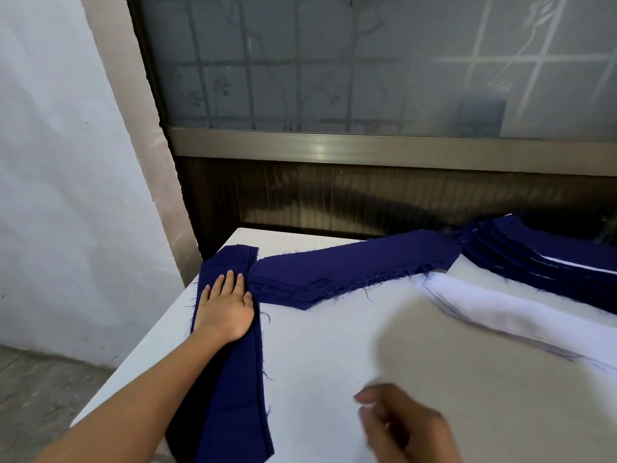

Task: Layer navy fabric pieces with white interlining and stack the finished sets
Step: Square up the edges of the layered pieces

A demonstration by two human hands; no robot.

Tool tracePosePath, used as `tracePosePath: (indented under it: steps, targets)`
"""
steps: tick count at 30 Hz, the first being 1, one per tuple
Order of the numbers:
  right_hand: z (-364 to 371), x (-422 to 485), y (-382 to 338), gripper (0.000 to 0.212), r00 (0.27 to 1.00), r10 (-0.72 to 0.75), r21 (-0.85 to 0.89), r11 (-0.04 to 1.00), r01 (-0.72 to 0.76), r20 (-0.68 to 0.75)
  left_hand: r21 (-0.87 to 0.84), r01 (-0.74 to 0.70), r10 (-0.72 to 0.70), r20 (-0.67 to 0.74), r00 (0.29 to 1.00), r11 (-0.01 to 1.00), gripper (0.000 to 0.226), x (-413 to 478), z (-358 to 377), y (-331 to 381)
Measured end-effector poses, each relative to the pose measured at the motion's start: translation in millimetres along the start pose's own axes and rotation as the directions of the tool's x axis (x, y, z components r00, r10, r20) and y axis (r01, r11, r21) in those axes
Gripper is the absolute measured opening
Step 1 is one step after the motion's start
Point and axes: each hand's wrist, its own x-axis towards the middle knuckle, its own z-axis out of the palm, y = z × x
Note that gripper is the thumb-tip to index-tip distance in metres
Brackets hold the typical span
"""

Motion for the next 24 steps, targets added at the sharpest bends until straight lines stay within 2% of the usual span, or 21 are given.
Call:
tracePosePath:
  steps: [2,3,5,7,9,11,14,17,19,21,22,24]
  targets:
    - [-34,18,17,0.023,0.993,-0.092,-0.269,0.961,0.071,-0.067,0.001,0.005,-0.005,0.005,1.000,1.000,0.059,10,-3,1]
    - [-52,26,26,0.022,0.992,-0.092,-0.411,0.910,0.050,-0.082,0.002,0.003,-0.003,0.010,1.000,1.000,0.059,15,-5,2]
    - [-80,39,47,0.023,0.991,-0.093,-0.638,0.770,0.012,-0.094,-0.011,-0.005,0.005,0.020,1.000,1.000,0.058,22,-9,2]
    - [-107,49,70,0.018,0.998,0.018,-0.787,0.614,-0.061,-0.063,-0.033,-0.014,0.014,0.006,1.000,0.999,0.057,28,-13,1]
    - [-133,52,89,0.019,0.994,0.087,-0.819,0.564,-0.107,-0.070,-0.076,-0.018,0.015,-0.041,0.999,0.997,0.056,31,-14,1]
    - [-144,51,103,0.018,0.983,0.134,-0.796,0.578,-0.181,-0.126,-0.161,-0.018,-0.002,-0.129,0.992,0.987,0.050,28,-14,3]
    - [-141,47,106,0.016,0.970,0.134,-0.741,0.626,-0.241,-0.202,-0.343,-0.043,-0.055,-0.271,0.961,0.938,0.035,21,-18,5]
    - [-139,46,103,0.012,0.968,0.130,-0.754,0.607,-0.249,-0.215,-0.472,-0.095,-0.117,-0.400,0.909,0.876,0.029,11,-24,10]
    - [-139,45,102,0.011,0.968,0.133,-0.754,0.609,-0.248,-0.211,-0.464,-0.164,-0.113,-0.513,0.851,0.871,0.025,6,-30,21]
    - [-139,44,102,0.010,0.970,0.131,-0.745,0.623,-0.241,-0.205,-0.418,-0.225,-0.061,-0.569,0.820,0.880,0.025,5,-40,41]
    - [-139,44,102,0.009,0.971,0.129,-0.740,0.630,-0.238,-0.202,-0.379,-0.237,-0.018,-0.560,0.829,0.894,0.026,4,-45,53]
    - [-140,44,103,0.009,0.971,0.120,-0.736,0.635,-0.234,-0.206,-0.258,-0.219,0.081,-0.456,0.886,0.941,0.033,3,-51,78]
